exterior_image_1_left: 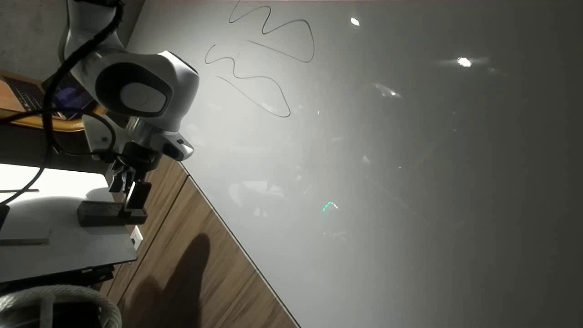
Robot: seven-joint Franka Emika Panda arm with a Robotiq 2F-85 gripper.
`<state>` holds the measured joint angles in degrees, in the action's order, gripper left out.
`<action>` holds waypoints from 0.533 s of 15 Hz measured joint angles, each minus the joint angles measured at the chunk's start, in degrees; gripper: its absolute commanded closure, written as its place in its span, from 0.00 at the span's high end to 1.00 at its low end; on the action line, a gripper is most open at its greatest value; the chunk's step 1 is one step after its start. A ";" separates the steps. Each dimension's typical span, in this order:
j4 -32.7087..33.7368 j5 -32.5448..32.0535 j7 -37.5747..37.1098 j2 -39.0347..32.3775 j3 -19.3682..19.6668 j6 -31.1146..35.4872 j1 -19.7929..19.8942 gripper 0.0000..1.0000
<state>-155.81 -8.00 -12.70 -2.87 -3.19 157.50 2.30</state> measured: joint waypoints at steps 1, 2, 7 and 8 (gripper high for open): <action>0.31 -0.01 0.00 -0.59 0.07 0.03 -0.07 1.00; 0.54 -0.03 0.00 -1.10 0.22 0.03 -0.14 1.00; 1.53 -0.26 0.01 -3.22 1.53 0.06 -0.37 1.00; 1.69 -0.32 0.01 -3.58 1.79 0.06 -0.45 1.00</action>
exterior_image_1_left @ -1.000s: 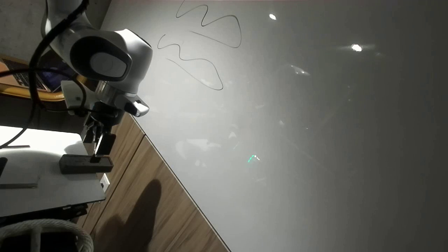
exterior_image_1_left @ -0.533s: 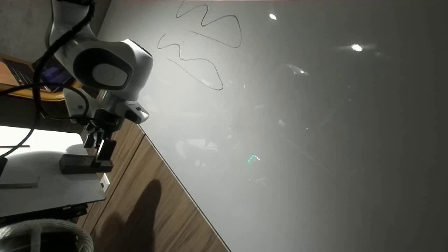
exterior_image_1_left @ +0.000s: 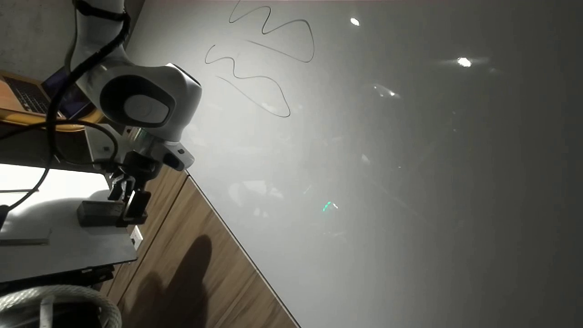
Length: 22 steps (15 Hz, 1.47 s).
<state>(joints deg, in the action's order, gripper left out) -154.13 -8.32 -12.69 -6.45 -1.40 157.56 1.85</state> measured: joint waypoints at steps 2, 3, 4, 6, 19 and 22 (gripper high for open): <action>0.10 -0.04 0.07 -0.54 0.40 0.02 -0.28 1.00; 0.11 -0.05 0.09 -0.75 0.56 0.02 -0.51 1.00; 0.11 -0.06 0.09 -0.92 0.67 0.02 -0.81 1.00; 0.11 -0.12 0.09 -1.06 0.73 0.03 -1.48 1.00; 0.20 -1.53 0.02 -1.06 1.03 0.03 -2.82 0.40; 0.26 -2.90 -0.27 -1.00 1.15 0.03 -3.04 0.29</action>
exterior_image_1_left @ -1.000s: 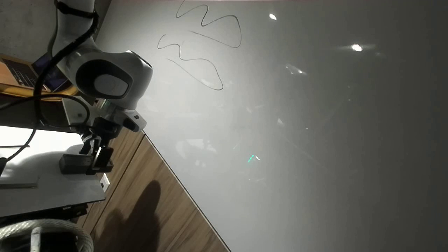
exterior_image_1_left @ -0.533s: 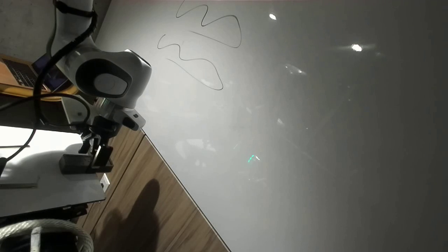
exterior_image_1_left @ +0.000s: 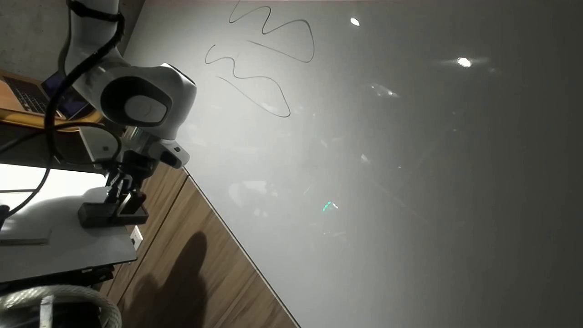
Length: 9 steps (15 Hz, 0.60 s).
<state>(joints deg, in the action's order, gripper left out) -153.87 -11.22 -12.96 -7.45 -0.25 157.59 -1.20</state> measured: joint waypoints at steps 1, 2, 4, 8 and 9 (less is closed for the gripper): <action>0.03 -0.85 -0.36 0.06 0.10 0.00 -0.22 0.29; 0.07 -1.86 -0.96 0.13 0.23 0.00 -0.57 0.29; 0.25 -4.34 -2.78 0.29 0.39 -0.01 -1.41 0.29; 0.59 -7.80 -5.89 0.68 0.42 -0.13 -3.21 0.29; 0.59 -7.89 -6.05 0.76 0.42 -0.17 -3.50 0.29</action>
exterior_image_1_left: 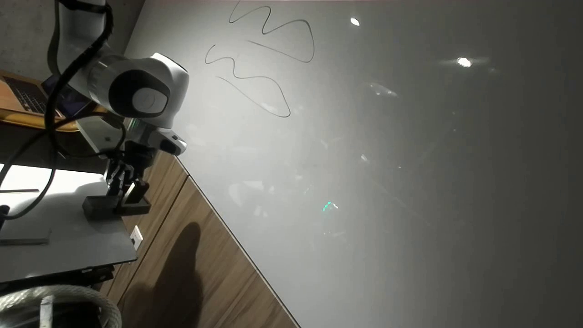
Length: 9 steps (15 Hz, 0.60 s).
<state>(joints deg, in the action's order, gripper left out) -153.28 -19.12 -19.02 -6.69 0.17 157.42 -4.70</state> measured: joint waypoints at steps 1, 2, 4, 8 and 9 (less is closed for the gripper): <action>-0.01 0.00 0.00 0.02 0.00 -0.03 -0.13 0.29; -0.09 0.37 0.09 0.02 0.00 -0.05 -0.14 0.29; -0.49 2.45 1.21 0.02 -0.01 -0.05 -0.05 0.29; -1.44 8.50 4.96 0.00 -0.01 -0.17 0.34 0.29; -1.55 9.62 5.66 0.00 -0.01 -0.22 0.43 0.36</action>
<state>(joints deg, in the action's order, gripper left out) -154.83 -9.49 -13.36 -6.69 0.16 157.20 -4.27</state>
